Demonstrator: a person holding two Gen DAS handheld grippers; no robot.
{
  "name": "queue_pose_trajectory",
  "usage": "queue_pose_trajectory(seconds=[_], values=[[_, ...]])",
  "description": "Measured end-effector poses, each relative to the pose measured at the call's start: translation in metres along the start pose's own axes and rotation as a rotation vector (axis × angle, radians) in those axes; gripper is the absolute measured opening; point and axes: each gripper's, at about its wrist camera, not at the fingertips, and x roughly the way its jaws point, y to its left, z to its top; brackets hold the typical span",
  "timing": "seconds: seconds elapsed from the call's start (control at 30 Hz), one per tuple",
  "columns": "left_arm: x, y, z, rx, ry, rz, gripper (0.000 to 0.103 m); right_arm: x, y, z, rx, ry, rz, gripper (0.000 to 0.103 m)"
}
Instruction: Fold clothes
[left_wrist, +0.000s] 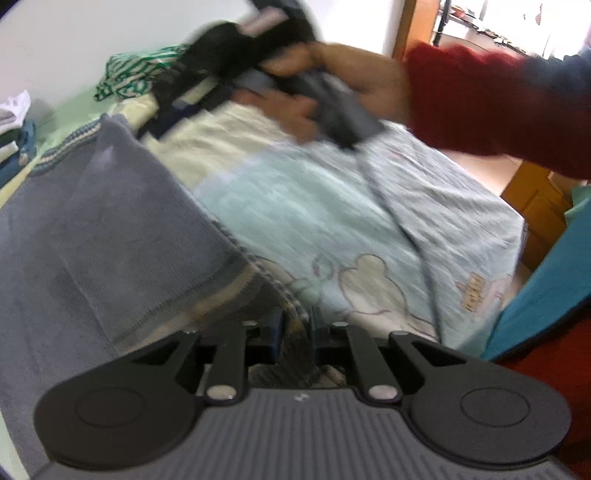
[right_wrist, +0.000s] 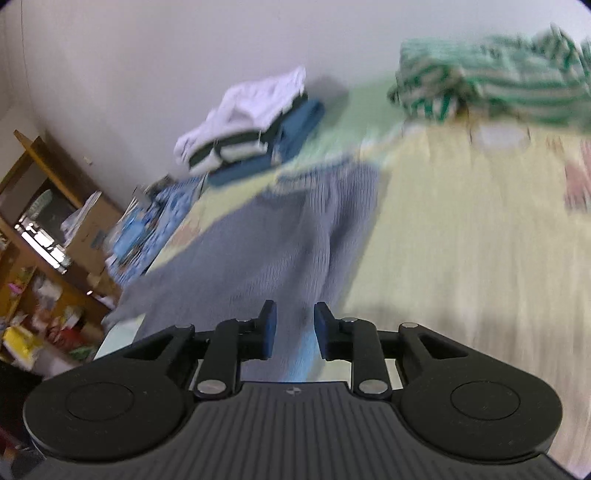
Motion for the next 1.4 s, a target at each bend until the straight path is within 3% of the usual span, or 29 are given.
queue_pose_trajectory(seconds=[0.17, 0.2, 0.23, 0.27, 0.43, 0.5, 0.57, 0.63, 0.73, 0.83, 0.9, 0.97, 1.03, 1.13, 1.33, 1.4], values=[[0.005, -0.001, -0.001, -0.002, 0.004, -0.001, 0.008, 0.045, 0.003, 0.037, -0.050, -0.045, -0.085, 0.031], [0.005, 0.000, -0.001, -0.001, 0.005, -0.001, 0.008, 0.051, 0.003, 0.041, -0.050, -0.047, -0.081, 0.024], [0.005, -0.001, -0.002, -0.001, 0.004, 0.002, 0.008, 0.056, 0.003, 0.045, -0.050, -0.049, -0.078, 0.007], [0.004, -0.002, -0.003, -0.001, 0.003, 0.005, 0.008, 0.061, 0.003, 0.049, -0.047, -0.054, -0.077, 0.005], [0.003, -0.008, -0.008, 0.002, -0.005, 0.015, 0.011, 0.077, -0.007, 0.054, -0.021, -0.054, -0.209, 0.005], [0.003, -0.011, -0.010, 0.018, -0.010, 0.014, 0.019, 0.075, -0.005, 0.050, -0.064, -0.064, -0.225, 0.005], [0.002, -0.011, -0.011, 0.024, -0.011, 0.004, 0.031, 0.068, -0.002, 0.048, -0.080, -0.073, -0.252, 0.009], [0.001, -0.013, -0.013, 0.031, -0.016, -0.001, 0.035, 0.055, 0.000, 0.049, -0.058, -0.099, -0.288, 0.022], [0.001, -0.014, -0.014, 0.043, -0.023, -0.006, 0.043, 0.026, 0.010, 0.042, -0.075, -0.143, -0.245, 0.022], [0.003, -0.017, -0.014, 0.054, -0.020, -0.019, 0.056, 0.021, 0.017, 0.027, -0.042, 0.017, -0.006, 0.022], [0.004, -0.019, -0.013, 0.058, -0.017, -0.027, 0.057, 0.027, 0.020, 0.014, -0.038, 0.117, 0.048, 0.022], [0.003, -0.018, -0.012, 0.040, -0.014, -0.044, 0.058, 0.033, 0.018, 0.004, -0.049, 0.148, 0.029, 0.020], [0.000, -0.016, -0.011, 0.021, -0.006, -0.067, 0.058, 0.035, 0.010, 0.000, -0.053, 0.124, -0.025, 0.000], [-0.007, -0.013, -0.013, -0.029, 0.003, -0.105, 0.058, 0.036, -0.005, 0.000, 0.028, 0.097, -0.013, 0.000], [-0.013, -0.009, -0.017, -0.138, 0.002, -0.171, 0.059, 0.036, 0.014, -0.009, -0.109, 0.058, -0.061, 0.000], [-0.013, -0.010, -0.019, -0.142, -0.002, -0.194, 0.064, 0.037, 0.019, -0.009, -0.139, 0.050, -0.079, 0.000]])
